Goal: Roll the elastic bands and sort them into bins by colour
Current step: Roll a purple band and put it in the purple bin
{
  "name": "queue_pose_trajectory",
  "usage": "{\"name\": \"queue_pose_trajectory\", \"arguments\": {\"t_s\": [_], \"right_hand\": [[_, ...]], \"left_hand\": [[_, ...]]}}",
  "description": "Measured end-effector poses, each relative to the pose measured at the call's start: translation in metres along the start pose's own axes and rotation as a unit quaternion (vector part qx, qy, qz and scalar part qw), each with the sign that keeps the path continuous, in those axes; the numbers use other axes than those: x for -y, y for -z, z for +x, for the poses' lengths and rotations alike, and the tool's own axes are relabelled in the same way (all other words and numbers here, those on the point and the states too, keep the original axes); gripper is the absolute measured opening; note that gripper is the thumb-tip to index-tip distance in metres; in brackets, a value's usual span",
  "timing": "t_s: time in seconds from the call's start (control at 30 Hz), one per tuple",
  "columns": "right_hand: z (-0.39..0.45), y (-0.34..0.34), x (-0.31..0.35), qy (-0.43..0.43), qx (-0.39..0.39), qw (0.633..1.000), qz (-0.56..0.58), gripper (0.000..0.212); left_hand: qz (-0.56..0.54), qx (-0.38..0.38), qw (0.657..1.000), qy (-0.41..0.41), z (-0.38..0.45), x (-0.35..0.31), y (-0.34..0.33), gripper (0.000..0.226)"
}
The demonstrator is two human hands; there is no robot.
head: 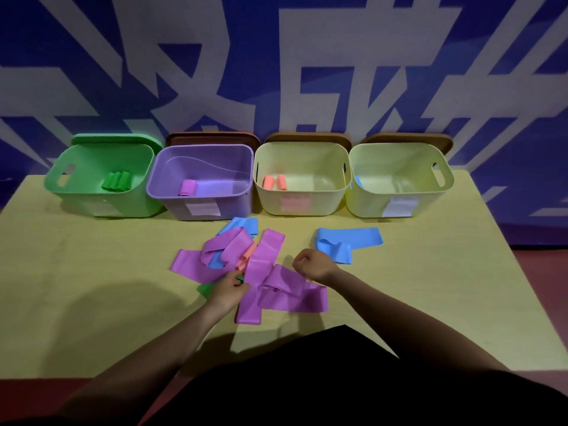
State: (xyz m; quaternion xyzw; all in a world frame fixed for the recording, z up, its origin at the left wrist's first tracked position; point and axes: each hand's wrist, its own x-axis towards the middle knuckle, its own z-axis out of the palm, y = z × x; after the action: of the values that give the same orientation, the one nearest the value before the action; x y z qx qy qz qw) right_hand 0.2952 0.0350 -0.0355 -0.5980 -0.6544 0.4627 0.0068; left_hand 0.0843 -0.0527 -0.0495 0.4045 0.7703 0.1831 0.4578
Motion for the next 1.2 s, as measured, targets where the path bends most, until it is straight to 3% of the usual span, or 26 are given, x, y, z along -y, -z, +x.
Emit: {"name": "queue_pose_trajectory", "arguments": {"t_s": [0.13,0.33,0.5,0.6,0.7,0.83,0.9,0.97,1.07,1.2], "right_hand": [[0.008,-0.023,0.022,0.036,-0.031,0.999,-0.005,0.027],[0.025,-0.049,0.043,-0.027,0.003,0.999,-0.032,0.039],[0.032,-0.05,0.051,0.022,-0.061,0.998,0.02,0.018],[0.026,-0.038,0.065,0.049,-0.072,0.991,0.101,0.022],[0.012,-0.012,0.08,0.059,-0.076,0.967,0.234,0.023],[-0.005,0.036,0.092,0.081,-0.164,0.923,0.339,0.019],[-0.017,0.06,0.101,0.12,-0.181,0.91,0.352,0.015],[-0.029,0.081,0.111,0.18,-0.158,0.908,0.344,0.016],[-0.042,0.098,0.125,0.271,-0.077,0.912,0.297,0.036],[-0.058,0.106,0.135,0.292,0.02,0.898,0.327,0.046]], "left_hand": [[0.008,0.01,1.0,-0.003,0.01,-0.012,0.003,0.029],[-0.007,0.022,0.998,0.054,0.04,0.004,0.006,0.018],[-0.117,0.041,0.988,0.09,0.031,-0.016,0.016,0.029],[-0.128,0.067,0.989,0.038,0.03,-0.038,0.031,0.022],[-0.173,0.047,0.983,-0.034,0.023,-0.071,0.053,0.024],[-0.252,0.038,0.96,-0.113,0.003,-0.125,0.084,0.03],[-0.294,0.055,0.944,-0.137,-0.015,-0.154,0.093,0.02],[-0.33,0.077,0.928,-0.153,-0.038,-0.181,0.098,0.009],[-0.344,0.103,0.907,-0.221,-0.066,-0.211,0.102,0.035],[-0.411,0.144,0.86,-0.267,-0.085,-0.233,0.115,0.022]]}}
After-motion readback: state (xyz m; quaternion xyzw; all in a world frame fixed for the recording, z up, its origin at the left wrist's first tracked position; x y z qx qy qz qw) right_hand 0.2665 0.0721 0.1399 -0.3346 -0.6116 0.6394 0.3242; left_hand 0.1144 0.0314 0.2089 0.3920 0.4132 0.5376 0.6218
